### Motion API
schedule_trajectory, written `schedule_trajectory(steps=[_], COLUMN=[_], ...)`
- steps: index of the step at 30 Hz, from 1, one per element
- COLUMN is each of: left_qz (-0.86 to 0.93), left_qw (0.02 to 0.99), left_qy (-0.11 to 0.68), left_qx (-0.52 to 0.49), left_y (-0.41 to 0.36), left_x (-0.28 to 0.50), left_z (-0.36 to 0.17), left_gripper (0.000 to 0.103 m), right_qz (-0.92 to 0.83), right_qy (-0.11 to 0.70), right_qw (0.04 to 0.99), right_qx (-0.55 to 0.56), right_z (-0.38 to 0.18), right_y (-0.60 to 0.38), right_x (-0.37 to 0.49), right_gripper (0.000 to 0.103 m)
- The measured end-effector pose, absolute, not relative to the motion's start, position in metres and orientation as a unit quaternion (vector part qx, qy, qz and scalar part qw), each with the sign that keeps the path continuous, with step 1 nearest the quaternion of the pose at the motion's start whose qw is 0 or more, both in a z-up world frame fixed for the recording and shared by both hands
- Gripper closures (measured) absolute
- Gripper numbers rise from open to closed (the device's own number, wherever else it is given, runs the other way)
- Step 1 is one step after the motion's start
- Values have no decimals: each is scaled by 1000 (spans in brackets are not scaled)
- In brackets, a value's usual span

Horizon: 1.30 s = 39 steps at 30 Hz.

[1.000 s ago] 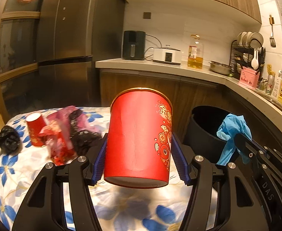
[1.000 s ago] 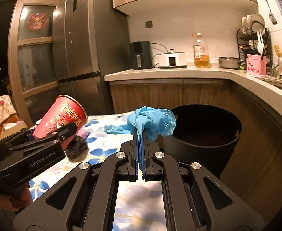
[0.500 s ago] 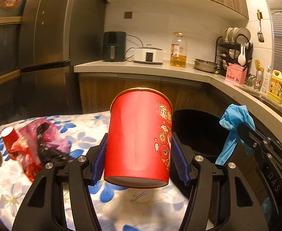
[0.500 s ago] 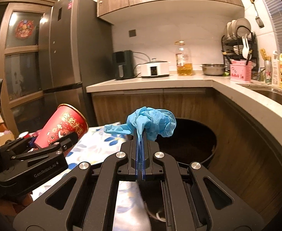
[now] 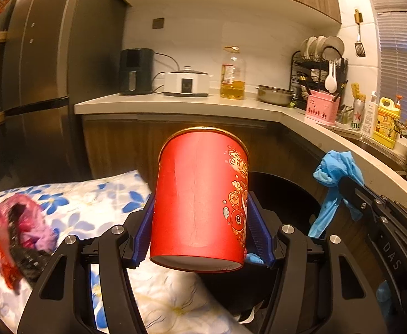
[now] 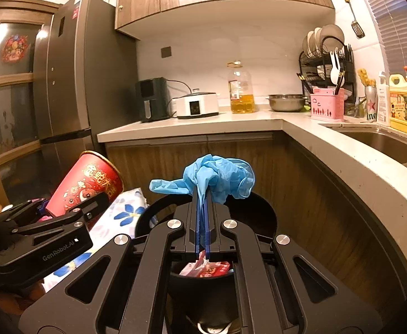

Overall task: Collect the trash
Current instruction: 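Open both grippers to drop the red cup and blue glove into the bin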

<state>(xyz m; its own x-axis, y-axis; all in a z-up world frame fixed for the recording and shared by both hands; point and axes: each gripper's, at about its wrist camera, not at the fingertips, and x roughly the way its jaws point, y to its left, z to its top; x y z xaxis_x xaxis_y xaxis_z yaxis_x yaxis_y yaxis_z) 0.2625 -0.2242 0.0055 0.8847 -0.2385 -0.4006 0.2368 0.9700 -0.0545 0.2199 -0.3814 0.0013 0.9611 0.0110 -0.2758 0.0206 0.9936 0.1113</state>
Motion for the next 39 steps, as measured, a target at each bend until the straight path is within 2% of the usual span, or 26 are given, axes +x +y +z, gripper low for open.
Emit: schedule_trajectory(steps=[12,35,39], left_qz=[-158,-170,-169], left_qw=[962,956,955], left_qy=[220,238,242], left_qx=[13,20,19], left_y=[-254,-263,-262], left_x=[290,309,311], left_z=[-10,-26,-28], left_gripper=[42,37,31], right_qz=[-3,0,-2], right_qy=[166,197,202], right_qw=[984,979,978], right_qx=[57,57,59], right_z=[-16,-34,-36], right_y=[-402,-409,-411], right_x=[251,275,277], right_gripper=[101,100,98])
